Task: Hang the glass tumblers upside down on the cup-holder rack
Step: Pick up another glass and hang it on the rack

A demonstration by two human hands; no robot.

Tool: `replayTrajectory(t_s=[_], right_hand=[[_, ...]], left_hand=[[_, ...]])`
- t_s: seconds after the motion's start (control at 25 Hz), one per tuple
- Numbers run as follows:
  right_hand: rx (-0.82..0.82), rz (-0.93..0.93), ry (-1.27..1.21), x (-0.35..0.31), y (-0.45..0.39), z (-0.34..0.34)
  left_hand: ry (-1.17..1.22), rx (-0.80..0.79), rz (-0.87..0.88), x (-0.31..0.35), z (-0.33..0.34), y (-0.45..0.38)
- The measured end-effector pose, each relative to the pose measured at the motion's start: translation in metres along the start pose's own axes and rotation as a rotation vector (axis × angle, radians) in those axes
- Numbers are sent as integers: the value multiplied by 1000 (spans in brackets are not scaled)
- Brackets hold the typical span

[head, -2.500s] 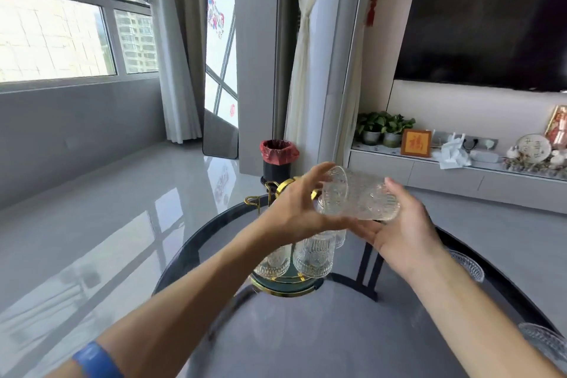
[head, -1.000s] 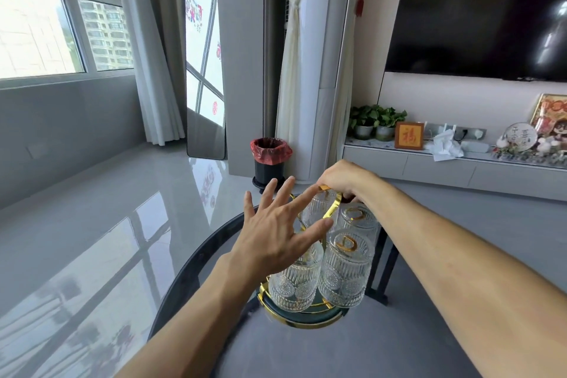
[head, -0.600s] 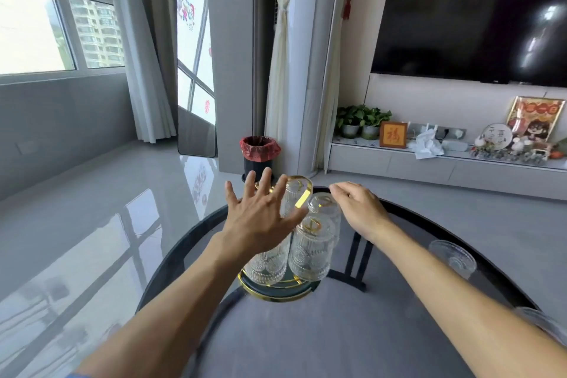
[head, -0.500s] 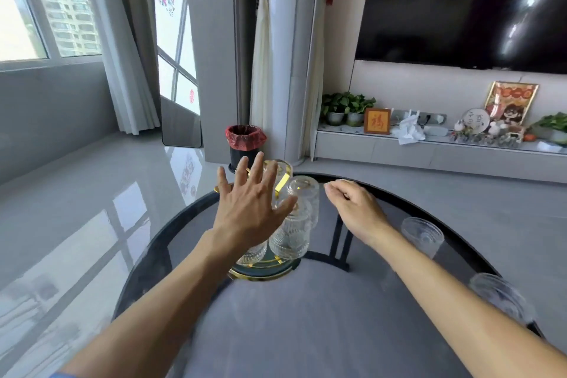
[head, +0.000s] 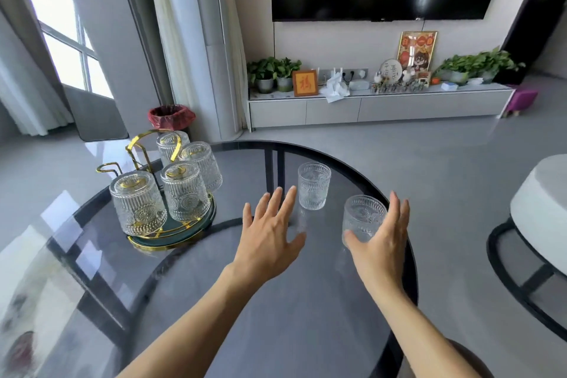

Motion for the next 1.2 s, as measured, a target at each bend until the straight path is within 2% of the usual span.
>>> replayTrajectory(t_s=[0.12,0.24,0.32,0.52,0.64,0.72,0.76,0.84,0.92,0.96,1.04,1.2], right_hand=[[-133,293,-167,17,-6,12],[-145,332,-164,15,-3,15],[-252,262,-192,-1,10,21],[-507,-67,-291,-91,54,45],[-556,-258,-336,-141,61,51],[-608,-319,-352,-162,65,54],[-651,-290,-410,-168,68,56],[-789,-78,-684,-179,75,64],[-967,232,-981,-187,80,75],[-1022,330,-1046,-192,81,80],[-1033,344,-982,-207,81,86],[-868,98,-733,-248,78,97]], left_hand=[[106,10,-5,-2,2,4],[428,35,-106,-12,-6,6],[524,76,-156,-14,-14,8],[721,130,-199,-23,-60,10],[605,76,-98,-40,-100,20],[563,146,-89,-57,-125,30],[644,221,-127,-67,-135,35],[902,365,-252,-86,-144,47],[1072,395,-342,-96,-145,55],[1099,365,-358,-103,-145,60],[1088,258,-344,-116,-152,69],[720,116,-260,-141,-178,74]])
Point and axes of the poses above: each hand's wrist, its own y-axis away from the middle knuckle, its own z-axis out of the palm, x = y × z, the point moved 3 cm from there along -y, towards the middle knuckle, and after that the axes turned 2 degrees about z, right-handed, at the moved point
